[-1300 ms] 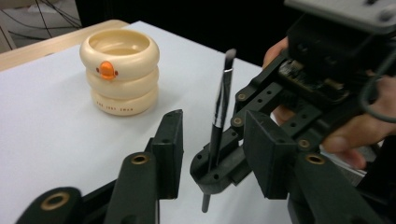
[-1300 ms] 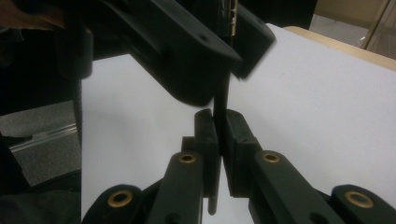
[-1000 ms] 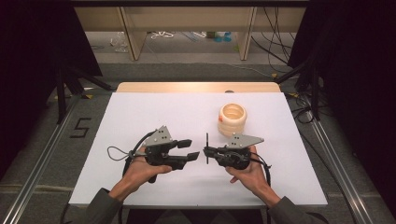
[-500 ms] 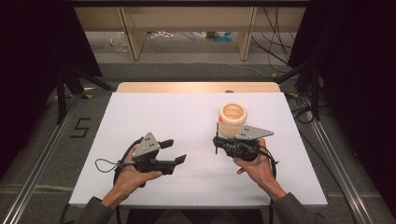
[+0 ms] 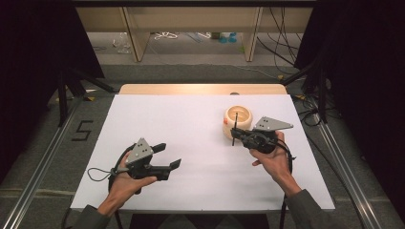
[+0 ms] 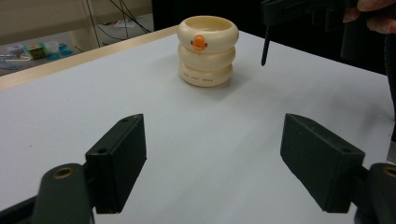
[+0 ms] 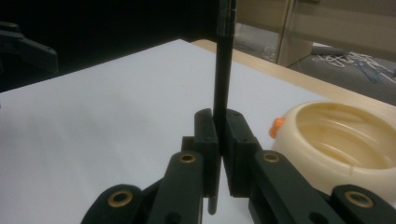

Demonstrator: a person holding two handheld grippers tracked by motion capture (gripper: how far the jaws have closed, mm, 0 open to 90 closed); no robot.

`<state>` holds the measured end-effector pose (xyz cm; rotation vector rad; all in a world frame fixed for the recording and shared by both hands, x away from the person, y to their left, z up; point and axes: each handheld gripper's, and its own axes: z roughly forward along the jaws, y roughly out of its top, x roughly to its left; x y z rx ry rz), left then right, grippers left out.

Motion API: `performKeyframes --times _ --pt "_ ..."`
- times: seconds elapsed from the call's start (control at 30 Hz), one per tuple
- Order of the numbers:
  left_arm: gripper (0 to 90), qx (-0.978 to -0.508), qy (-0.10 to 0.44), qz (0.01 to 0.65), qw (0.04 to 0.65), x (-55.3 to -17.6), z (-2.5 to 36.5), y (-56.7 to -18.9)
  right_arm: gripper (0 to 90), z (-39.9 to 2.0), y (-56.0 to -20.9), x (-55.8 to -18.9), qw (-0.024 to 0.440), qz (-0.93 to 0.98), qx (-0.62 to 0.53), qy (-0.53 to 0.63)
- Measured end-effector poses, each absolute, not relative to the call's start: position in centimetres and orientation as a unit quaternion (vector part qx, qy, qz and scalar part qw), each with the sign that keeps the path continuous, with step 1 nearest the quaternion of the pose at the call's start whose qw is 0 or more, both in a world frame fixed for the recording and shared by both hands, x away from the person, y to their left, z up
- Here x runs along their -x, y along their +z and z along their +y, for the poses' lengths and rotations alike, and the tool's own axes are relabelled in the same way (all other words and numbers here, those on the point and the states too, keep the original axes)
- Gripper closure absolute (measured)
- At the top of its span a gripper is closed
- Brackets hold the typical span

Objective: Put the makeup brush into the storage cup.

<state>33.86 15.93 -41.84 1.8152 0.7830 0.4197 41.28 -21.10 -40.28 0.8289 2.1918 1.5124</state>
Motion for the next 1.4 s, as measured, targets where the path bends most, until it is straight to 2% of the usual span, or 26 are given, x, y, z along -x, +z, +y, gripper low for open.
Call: performKeyframes --times 0.27,0.33,0.37,0.43,0.87,1.4 --pt "18.7 -0.762 0.180 0.331 0.527 -33.7 16.5 -42.5 85.6 -22.1 -39.7 -42.7 0.186 0.765 -0.311 0.532" --pt "22.4 -0.760 0.176 0.334 0.528 -33.6 16.4 -42.7 85.6 -22.2 -39.5 -43.0 0.182 0.762 -0.314 0.537" --pt "22.1 -0.762 0.177 0.331 0.528 -33.6 16.4 -42.8 85.6 -22.4 -39.1 -43.4 0.196 0.762 -0.313 0.532" --pt "20.8 -0.767 0.175 0.326 0.525 -33.5 16.3 -42.9 85.6 -22.5 -39.0 -43.5 0.189 0.762 -0.316 0.533" --pt "16.5 -0.762 0.173 0.336 0.526 -33.4 16.3 -42.9 85.5 -23.4 -37.4 -45.9 0.220 0.744 -0.329 0.538" --pt "16.2 -0.762 0.171 0.337 0.526 -33.5 16.4 -42.9 85.5 -23.8 -36.8 -48.4 0.227 0.738 -0.353 0.529"
